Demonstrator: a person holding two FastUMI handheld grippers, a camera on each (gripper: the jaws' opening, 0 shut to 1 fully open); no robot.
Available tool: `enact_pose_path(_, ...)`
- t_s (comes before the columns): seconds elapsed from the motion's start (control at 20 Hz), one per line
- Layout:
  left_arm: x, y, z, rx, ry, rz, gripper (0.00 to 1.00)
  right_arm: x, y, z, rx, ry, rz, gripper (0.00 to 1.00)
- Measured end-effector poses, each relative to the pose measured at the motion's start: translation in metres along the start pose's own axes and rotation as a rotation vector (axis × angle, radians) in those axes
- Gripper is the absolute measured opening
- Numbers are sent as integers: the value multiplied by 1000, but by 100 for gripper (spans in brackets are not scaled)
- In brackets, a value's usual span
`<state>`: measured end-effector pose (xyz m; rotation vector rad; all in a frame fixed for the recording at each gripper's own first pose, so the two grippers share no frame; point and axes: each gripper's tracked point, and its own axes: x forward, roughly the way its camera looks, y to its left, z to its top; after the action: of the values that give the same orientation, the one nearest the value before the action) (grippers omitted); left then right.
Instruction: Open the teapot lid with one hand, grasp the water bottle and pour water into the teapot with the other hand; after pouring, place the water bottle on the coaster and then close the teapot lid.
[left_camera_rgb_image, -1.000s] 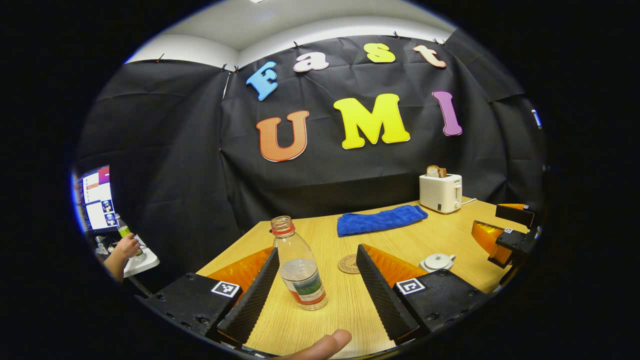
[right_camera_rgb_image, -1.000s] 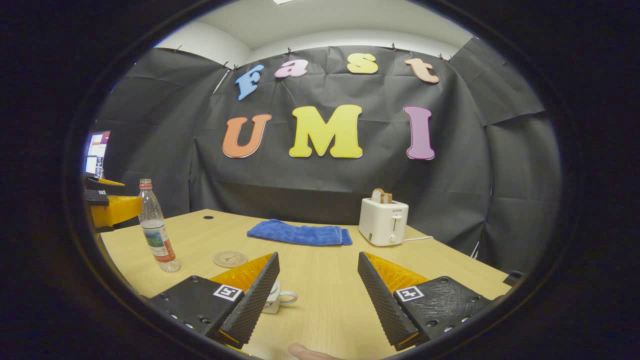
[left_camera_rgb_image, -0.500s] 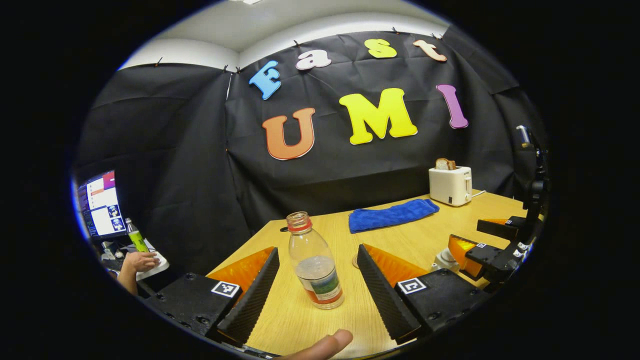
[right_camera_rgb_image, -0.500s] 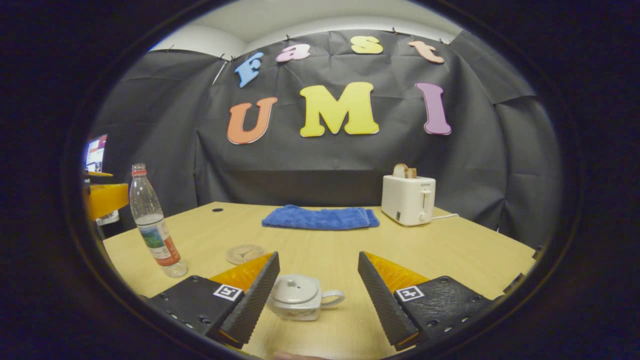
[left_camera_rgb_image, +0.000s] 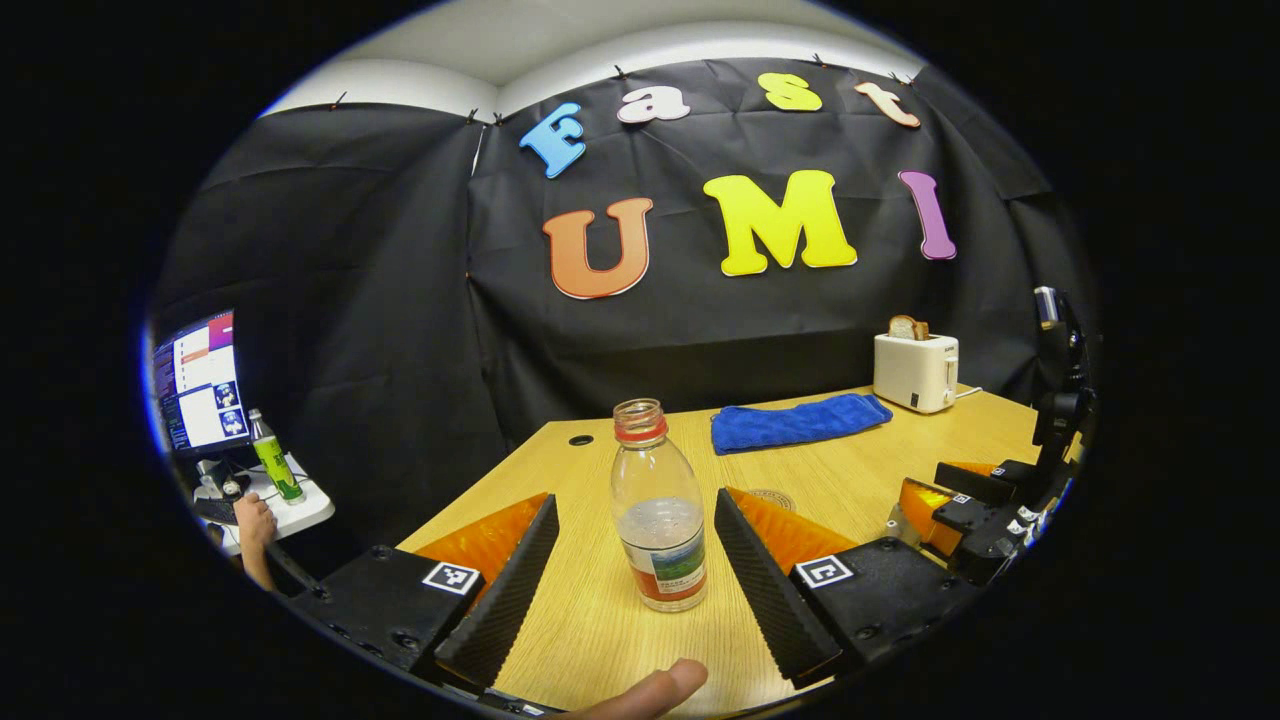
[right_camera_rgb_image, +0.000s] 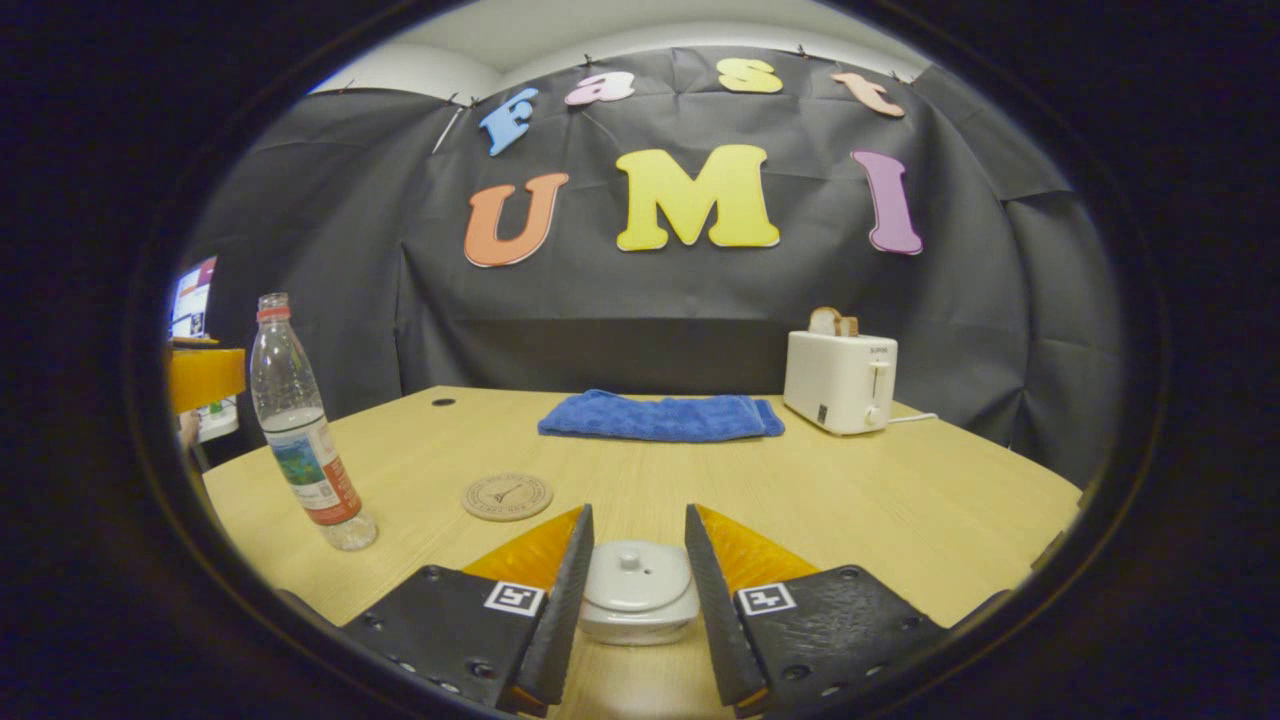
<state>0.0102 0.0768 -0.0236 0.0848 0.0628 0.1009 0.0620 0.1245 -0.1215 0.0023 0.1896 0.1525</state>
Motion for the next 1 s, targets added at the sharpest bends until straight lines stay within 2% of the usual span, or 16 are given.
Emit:
enact_pose_path(0.1,2,0,-1,-2,1,-3,98,2,-3,-1,-5,-4,-5,52)
enact_pose_path(0.15,2,-1,-1,-4,0,-6,98,3,1,-1,4,0,6,34)
enact_pose_path(0.25,1,-3,0,-10,-3,-20,98,2,1,-3,18,8,15,27)
enact_pose_path(0.3,0,-5,-1,-9,-5,-27,98,0,4,-2,16,5,24,28)
enact_pose_path(0.4,1,-6,-1,-8,-6,-40,98,2,3,-3,7,2,26,16)
enact_pose_path(0.5,3,-7,-4,-14,-3,-58,98,4,3,-4,9,4,19,14)
enact_pose_path(0.55,2,-9,-6,-19,2,-70,98,4,3,-2,4,5,20,3)
enact_pose_path(0.7,6,-13,-10,-24,7,-90,98,2,4,2,-1,-10,23,2)
enact_pose_path(0.75,7,-14,-12,-27,10,-98,98,0,6,3,8,-10,33,0)
enact_pose_path(1.0,21,-19,-27,-74,19,-132,98,-21,11,28,37,-78,84,0)
